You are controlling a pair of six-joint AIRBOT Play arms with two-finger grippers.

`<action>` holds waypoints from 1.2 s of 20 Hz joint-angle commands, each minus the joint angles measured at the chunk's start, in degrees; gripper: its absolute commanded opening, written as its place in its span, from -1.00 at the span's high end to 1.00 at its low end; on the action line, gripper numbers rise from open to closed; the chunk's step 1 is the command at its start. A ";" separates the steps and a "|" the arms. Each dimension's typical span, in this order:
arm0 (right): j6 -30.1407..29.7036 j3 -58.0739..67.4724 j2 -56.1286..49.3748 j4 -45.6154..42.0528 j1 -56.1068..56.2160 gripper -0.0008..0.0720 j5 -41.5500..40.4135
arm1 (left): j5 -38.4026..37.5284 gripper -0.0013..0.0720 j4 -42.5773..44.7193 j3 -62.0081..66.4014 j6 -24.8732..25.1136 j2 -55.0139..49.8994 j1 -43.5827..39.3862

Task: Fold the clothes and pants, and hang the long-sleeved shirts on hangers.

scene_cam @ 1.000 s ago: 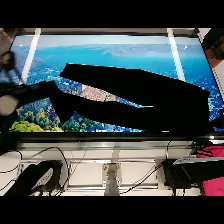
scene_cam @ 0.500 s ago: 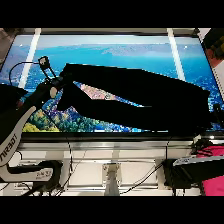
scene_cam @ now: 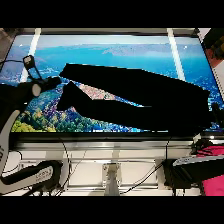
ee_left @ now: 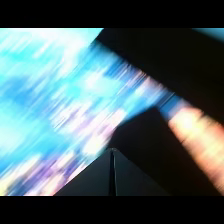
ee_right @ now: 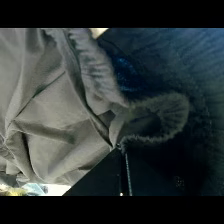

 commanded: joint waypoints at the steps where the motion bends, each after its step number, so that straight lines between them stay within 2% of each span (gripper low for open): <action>1: -0.74 -0.04 -0.90 0.02 0.04 0.94 0.55 | -20.46 0.96 -12.13 -2.34 18.14 3.63 8.66; 4: -0.96 -0.04 -0.94 0.04 0.04 0.94 0.48 | -27.39 0.95 -40.83 -3.78 42.80 2.73 21.38; 5: -0.96 -0.04 -0.94 0.04 0.04 0.94 0.52 | -29.57 0.95 -45.35 -3.78 46.23 1.88 24.74; 6: -0.96 -0.04 -0.94 0.09 0.04 0.94 0.61 | -31.17 0.75 -45.77 -3.78 46.75 1.03 27.21; 7: -0.96 -0.04 -0.94 0.09 0.04 0.94 0.85 | -31.98 0.07 -44.52 -3.78 46.73 0.17 28.41; 8: -0.96 -0.04 -0.94 0.11 0.07 0.94 1.18 | -32.81 -0.48 -43.36 -3.78 46.14 -0.81 28.98; 9: -0.96 -0.04 -0.94 0.20 0.04 0.94 1.40 | -33.42 -0.49 -42.32 -3.78 44.65 -2.10 29.03; 16: -1.60 -0.04 -0.94 3.34 0.07 0.94 2.03 | -33.57 -0.41 -43.78 -3.80 44.54 -12.17 27.54; 22: -2.29 -0.04 -0.94 4.92 0.07 0.93 2.03 | -31.54 -0.39 -45.20 -3.80 44.50 -15.65 24.09; 24: -2.32 -0.04 -0.94 5.27 0.07 0.94 2.03 | -30.12 -0.26 -46.16 -3.78 44.52 -16.24 22.16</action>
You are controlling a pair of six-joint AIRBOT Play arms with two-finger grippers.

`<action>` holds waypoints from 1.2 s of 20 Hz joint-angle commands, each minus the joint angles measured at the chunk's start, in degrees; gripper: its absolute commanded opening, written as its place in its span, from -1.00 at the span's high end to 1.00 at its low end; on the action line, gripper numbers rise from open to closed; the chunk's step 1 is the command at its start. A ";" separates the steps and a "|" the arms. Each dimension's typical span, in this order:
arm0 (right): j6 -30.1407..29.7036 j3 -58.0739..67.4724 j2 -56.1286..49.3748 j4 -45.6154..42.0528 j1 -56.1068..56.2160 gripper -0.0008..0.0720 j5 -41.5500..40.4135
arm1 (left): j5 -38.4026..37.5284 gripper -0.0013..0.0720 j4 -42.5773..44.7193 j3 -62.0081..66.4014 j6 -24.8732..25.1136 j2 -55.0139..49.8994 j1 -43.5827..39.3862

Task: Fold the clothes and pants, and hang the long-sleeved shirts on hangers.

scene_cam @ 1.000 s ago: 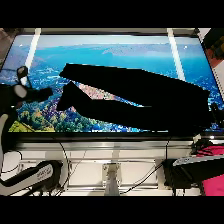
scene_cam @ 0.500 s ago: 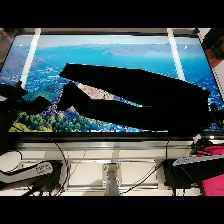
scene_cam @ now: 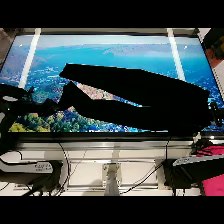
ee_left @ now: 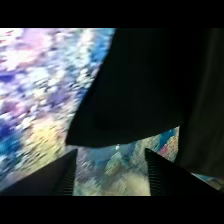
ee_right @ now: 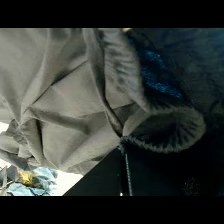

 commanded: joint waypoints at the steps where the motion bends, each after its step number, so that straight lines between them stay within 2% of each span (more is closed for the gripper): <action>1: -0.20 0.00 -0.02 1.25 0.04 0.94 0.00 | 2.49 0.13 -1.18 0.09 0.17 -1.31 -2.75; 2: -0.33 0.00 -0.02 1.64 0.04 0.93 -0.04 | 2.36 0.70 -1.99 0.44 0.22 -1.22 -3.17; 3: -0.31 0.02 -0.02 1.95 0.02 0.93 -0.04 | 1.42 0.95 -3.17 0.94 0.31 -1.01 -3.17; 5: -0.31 0.07 0.00 4.17 -0.04 0.94 0.02 | -1.16 0.96 -4.72 2.75 0.39 0.66 -2.82; 9: 0.00 3.34 0.52 20.33 -0.92 0.94 2.75 | -1.81 0.96 -4.20 10.54 0.09 9.60 -0.94; 10: 1.27 5.70 0.63 21.86 -0.90 0.94 3.19 | -0.85 0.96 -3.45 13.27 -1.68 11.74 -0.44; 11: 2.25 8.66 0.63 22.75 -0.61 0.94 3.89 | 0.31 0.96 -2.54 15.80 -3.58 13.33 -0.11; 16: 4.92 25.27 0.61 23.15 -0.26 0.94 5.35 | 1.90 0.96 0.79 23.30 -5.73 14.91 0.44; 18: 4.90 27.47 0.63 22.56 -0.04 0.94 5.66 | -2.03 0.95 0.98 23.30 -5.64 13.90 0.17; 20: 4.90 26.91 0.59 17.88 0.42 0.94 6.34 | -8.59 0.95 3.50 23.28 -5.38 11.67 0.13; 21: 4.90 26.38 0.57 15.04 0.81 0.94 6.25 | -11.78 0.74 5.84 23.28 -5.38 10.32 0.13; 22: 4.90 25.66 0.57 14.05 1.11 0.94 6.21 | -14.64 0.16 8.57 23.26 -5.44 8.70 0.15; 23: 4.90 24.85 0.57 14.14 1.11 0.94 6.08 | -17.49 -0.09 10.21 23.26 -5.68 7.08 0.13; 24: 4.85 24.20 0.57 14.12 1.25 0.94 5.99 | -20.13 -0.09 10.95 23.26 -5.68 5.16 0.15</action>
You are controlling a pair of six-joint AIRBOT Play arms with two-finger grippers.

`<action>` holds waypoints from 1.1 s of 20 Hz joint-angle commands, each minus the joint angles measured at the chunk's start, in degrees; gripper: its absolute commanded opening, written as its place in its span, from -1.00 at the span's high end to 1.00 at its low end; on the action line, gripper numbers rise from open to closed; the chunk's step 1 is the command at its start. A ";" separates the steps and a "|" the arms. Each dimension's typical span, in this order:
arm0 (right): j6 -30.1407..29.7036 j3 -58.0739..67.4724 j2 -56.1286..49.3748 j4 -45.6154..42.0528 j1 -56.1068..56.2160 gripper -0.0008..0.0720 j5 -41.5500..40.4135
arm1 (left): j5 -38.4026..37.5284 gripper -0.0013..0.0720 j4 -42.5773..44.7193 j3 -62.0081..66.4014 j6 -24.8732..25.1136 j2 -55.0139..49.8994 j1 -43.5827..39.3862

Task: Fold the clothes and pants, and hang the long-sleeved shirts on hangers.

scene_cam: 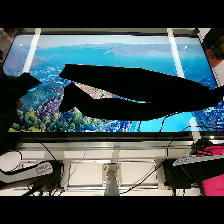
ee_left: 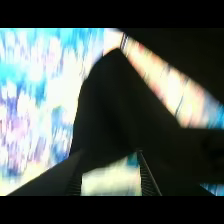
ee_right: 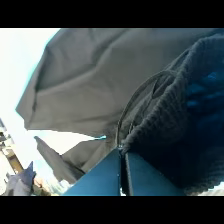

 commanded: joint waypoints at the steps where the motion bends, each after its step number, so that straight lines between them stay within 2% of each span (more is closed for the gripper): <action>1: 0.04 -1.07 -0.04 -2.60 0.46 0.94 -0.11 | -10.10 -0.09 4.85 0.02 -0.79 -5.53 -0.02; 5: -0.11 -1.11 -0.04 -2.58 0.44 0.94 -0.90 | -10.93 -0.09 5.27 -4.15 -1.31 -9.97 -0.02; 12: -0.46 -1.11 -0.04 -2.34 0.92 0.94 -0.85 | 1.49 -0.09 5.27 -11.10 -1.31 -12.59 -3.10; 19: -0.52 -1.11 -0.04 -2.29 1.03 0.94 -1.73 | 3.78 -0.09 5.22 -11.13 -1.33 -17.53 -10.49; 21: -0.55 -1.11 -0.04 -2.10 1.03 0.94 -2.12 | 4.17 0.00 4.15 -11.13 -1.33 -17.88 -11.65; 22: -0.55 -1.11 -0.04 -2.10 1.03 0.94 -2.29 | 4.17 0.24 2.67 -11.10 -1.29 -17.81 -11.85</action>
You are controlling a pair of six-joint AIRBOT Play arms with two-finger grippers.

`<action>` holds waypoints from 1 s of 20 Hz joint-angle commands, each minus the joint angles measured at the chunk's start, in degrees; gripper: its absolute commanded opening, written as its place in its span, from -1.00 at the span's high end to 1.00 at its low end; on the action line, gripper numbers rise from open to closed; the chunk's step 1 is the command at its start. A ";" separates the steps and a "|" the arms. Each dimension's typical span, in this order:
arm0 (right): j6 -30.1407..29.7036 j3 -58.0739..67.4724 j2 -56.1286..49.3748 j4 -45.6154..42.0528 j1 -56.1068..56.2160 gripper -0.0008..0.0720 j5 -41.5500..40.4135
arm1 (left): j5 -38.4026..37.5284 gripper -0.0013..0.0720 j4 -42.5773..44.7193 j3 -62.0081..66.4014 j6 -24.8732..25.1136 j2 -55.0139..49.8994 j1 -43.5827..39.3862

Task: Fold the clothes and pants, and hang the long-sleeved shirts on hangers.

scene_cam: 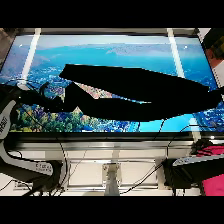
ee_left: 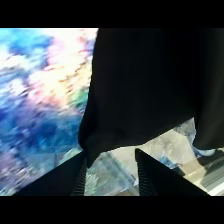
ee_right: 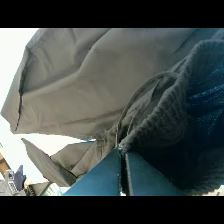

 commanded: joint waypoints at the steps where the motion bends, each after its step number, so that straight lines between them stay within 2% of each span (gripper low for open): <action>1: -0.07 -0.02 -0.04 0.17 0.07 0.93 -0.79 | 1.42 0.73 -3.63 -0.11 0.24 -0.87 -1.68; 2: -0.07 -0.02 -0.04 0.17 0.07 0.94 -0.79 | 0.90 0.95 -6.40 -0.11 1.14 -0.57 -1.66; 4: 0.00 -0.02 -0.04 0.26 0.07 0.94 -0.72 | -0.26 0.95 -10.14 -0.09 2.99 1.42 -1.66; 7: 0.35 0.00 -0.04 2.25 -0.04 0.94 -0.59 | -0.33 0.96 -11.13 0.22 4.13 10.10 -1.09; 10: 0.52 0.74 -0.02 12.83 -0.04 0.94 -2.54 | 2.40 0.96 -11.15 3.87 4.04 20.50 0.79; 12: 0.52 2.93 -0.02 18.60 0.24 0.94 -3.52 | 9.18 0.96 -11.15 8.00 4.00 25.46 2.21; 14: 0.72 6.29 -0.04 18.40 0.35 0.94 -3.78 | 18.01 0.96 -11.13 11.63 1.70 28.06 3.76; 16: 1.62 8.90 -0.04 17.14 0.26 0.94 -3.78 | 22.75 0.96 -11.15 14.32 -0.28 28.30 5.49; 20: 2.58 10.43 -0.07 8.52 0.24 0.94 -1.49 | 20.04 0.96 -9.55 14.47 -0.26 25.92 6.43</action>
